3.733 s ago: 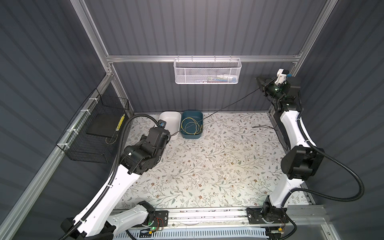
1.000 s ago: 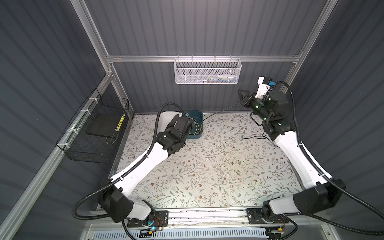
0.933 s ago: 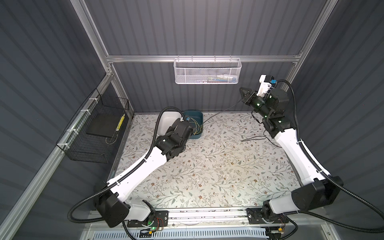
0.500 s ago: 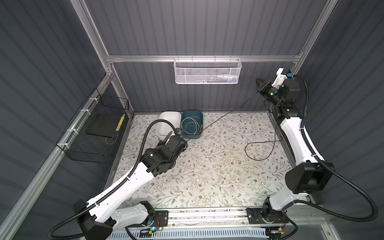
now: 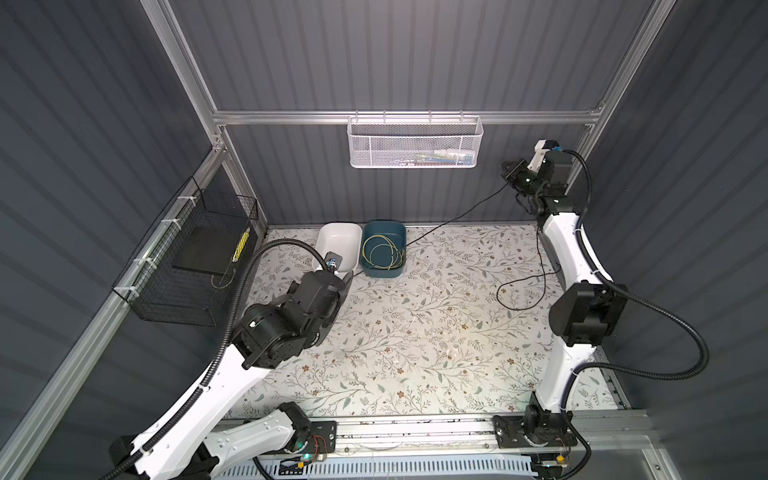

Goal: Wrap the cables

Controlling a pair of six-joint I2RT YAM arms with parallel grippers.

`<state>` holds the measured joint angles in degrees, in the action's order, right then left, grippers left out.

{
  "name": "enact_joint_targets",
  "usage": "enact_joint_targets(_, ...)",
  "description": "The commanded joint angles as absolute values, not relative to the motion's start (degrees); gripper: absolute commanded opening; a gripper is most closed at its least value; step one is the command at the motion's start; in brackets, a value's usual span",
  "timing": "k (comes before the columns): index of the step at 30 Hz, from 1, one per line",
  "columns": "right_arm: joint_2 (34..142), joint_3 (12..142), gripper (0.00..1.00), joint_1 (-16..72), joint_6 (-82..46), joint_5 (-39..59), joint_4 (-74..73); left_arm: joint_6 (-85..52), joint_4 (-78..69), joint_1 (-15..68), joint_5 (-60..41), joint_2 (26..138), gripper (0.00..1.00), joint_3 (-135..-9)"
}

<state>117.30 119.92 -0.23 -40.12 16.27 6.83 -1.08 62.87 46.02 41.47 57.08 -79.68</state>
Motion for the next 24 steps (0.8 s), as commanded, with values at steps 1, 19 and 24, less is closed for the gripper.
enact_joint_targets(1,120.2,121.0,0.0,2.6,-36.7,13.4,9.5,0.7,62.7,45.6,33.1,55.4,0.0,-86.2)
enact_joint_targets(19,114.8,82.5,0.0,5.6,-32.1,2.8,-2.9,7.7,45.2,45.5,12.9,60.4,0.0,-101.7)
enact_joint_targets(24,113.3,78.9,0.0,2.9,-33.0,3.6,-4.5,7.2,43.9,45.5,14.1,61.8,0.0,-104.0)
